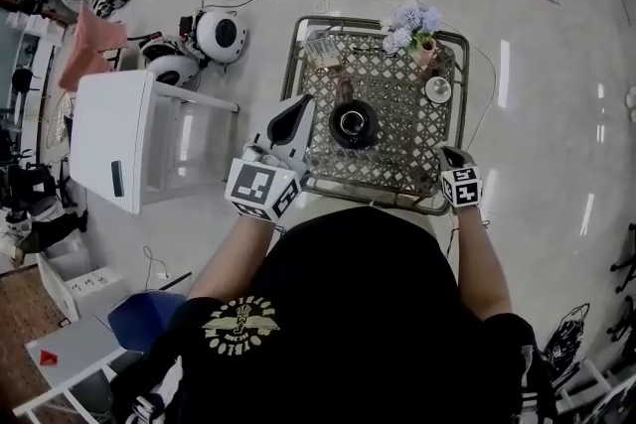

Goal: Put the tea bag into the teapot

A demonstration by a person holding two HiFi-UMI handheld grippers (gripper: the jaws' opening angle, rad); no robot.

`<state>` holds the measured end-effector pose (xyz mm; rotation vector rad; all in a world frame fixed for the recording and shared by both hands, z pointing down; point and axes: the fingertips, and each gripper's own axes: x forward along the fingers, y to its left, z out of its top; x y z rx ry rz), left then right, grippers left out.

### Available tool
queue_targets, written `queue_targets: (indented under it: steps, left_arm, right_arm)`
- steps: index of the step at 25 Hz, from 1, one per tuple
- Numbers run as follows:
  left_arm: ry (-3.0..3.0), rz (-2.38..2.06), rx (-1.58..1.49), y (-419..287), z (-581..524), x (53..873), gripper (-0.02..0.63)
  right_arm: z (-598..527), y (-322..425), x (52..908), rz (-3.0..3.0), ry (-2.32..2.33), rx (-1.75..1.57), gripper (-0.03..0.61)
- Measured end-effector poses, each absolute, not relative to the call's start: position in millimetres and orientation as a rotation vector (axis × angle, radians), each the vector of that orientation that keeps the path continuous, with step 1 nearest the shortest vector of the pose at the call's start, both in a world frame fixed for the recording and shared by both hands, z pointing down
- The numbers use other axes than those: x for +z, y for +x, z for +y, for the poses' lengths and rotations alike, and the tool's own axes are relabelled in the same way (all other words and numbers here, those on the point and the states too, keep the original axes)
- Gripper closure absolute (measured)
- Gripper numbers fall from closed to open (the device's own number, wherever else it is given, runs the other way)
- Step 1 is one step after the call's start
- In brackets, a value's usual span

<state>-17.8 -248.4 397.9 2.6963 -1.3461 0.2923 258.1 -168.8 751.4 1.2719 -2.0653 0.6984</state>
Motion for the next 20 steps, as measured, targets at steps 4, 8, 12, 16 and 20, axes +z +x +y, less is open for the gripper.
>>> queue_targets:
  steps: [4, 8, 12, 16, 20]
  left_arm:
    - [2.694, -1.326, 0.270, -27.4, -255.7, 395.1, 0.618]
    - [2.702, -1.328, 0.256, -37.6, -265.6, 392.1, 0.618]
    - [2.703, -1.318, 0.253, -43.6, -272.6, 390.8, 0.618]
    - [2.721, -1.276, 0.265, -38.4, -270.6, 394.5, 0.618]
    - [2.738, -1.250, 0.250, -35.4, -273.3, 392.1, 0.618]
  right_arm:
    - [-163.7, 256.4, 727.7, -2.080, 1.332, 0.732, 0.568]
    - [-165.3, 254.7, 706.0, -2.101, 1.384, 0.741, 0.568]
    - [-166.3, 252.8, 674.5, -2.143, 1.440, 0.723, 0.568]
    - [-166.7, 249.5, 644.9, -2.188, 1.483, 0.679, 0.568]
    - [-171.4, 249.2, 608.6, -2.224, 1.548, 0.643, 0.568]
